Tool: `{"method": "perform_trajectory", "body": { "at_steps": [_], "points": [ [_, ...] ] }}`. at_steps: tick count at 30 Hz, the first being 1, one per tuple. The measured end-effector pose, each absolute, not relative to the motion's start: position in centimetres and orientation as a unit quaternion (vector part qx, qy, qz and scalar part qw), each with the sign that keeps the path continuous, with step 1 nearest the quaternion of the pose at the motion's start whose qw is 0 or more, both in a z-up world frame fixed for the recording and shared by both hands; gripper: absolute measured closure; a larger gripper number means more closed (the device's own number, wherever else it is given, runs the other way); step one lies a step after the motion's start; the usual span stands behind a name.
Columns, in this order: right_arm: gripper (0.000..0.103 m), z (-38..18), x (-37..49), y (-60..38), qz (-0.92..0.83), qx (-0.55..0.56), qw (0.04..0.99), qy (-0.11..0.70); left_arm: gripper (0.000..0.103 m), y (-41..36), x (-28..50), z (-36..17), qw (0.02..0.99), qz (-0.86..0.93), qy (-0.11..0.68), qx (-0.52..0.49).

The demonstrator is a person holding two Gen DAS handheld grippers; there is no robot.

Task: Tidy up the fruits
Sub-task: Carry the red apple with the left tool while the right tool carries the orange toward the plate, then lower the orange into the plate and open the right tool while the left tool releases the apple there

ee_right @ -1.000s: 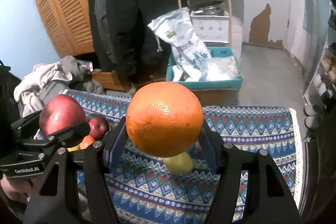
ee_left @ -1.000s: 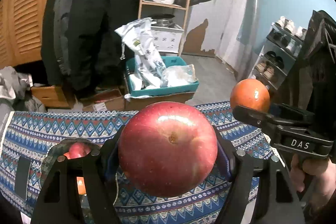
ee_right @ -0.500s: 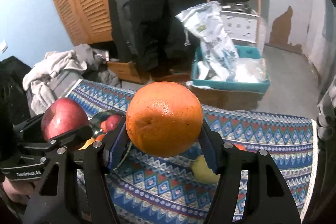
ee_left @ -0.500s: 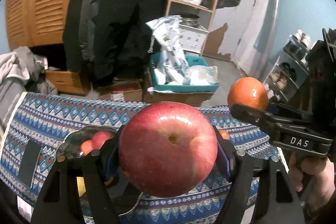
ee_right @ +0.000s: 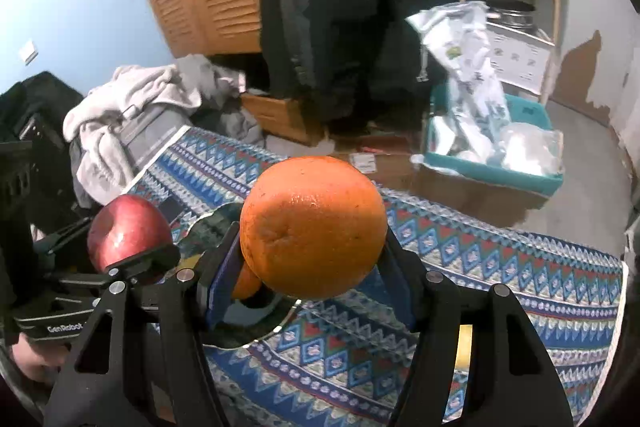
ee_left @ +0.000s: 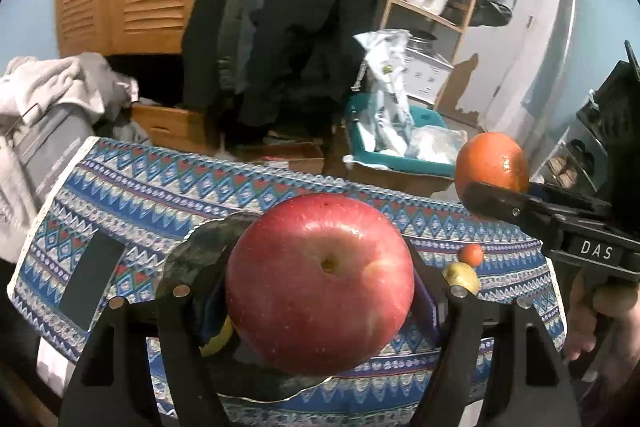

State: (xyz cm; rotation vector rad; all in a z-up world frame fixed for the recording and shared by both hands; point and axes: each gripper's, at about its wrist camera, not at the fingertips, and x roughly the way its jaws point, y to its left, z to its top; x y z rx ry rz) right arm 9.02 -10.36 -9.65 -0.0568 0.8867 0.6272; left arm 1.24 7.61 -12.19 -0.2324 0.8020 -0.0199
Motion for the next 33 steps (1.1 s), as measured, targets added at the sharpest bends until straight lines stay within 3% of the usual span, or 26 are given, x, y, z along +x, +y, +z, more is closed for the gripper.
{"method": "perform_trajectory", "body": {
  "at_steps": [17,33],
  "points": [
    [0.039,-12.8,9.6,-5.6,0.323,-0.045,0.825,0.461,0.027,10.6,0.9,-19.0,0.876,0.022,0.458,-0.146],
    [0.039,-19.5,9.8,-3.5,0.329,-0.07,0.776,0.533,0.027,10.1,1.7,-24.8,0.837,0.046,0.526,-0.145]
  ]
}}
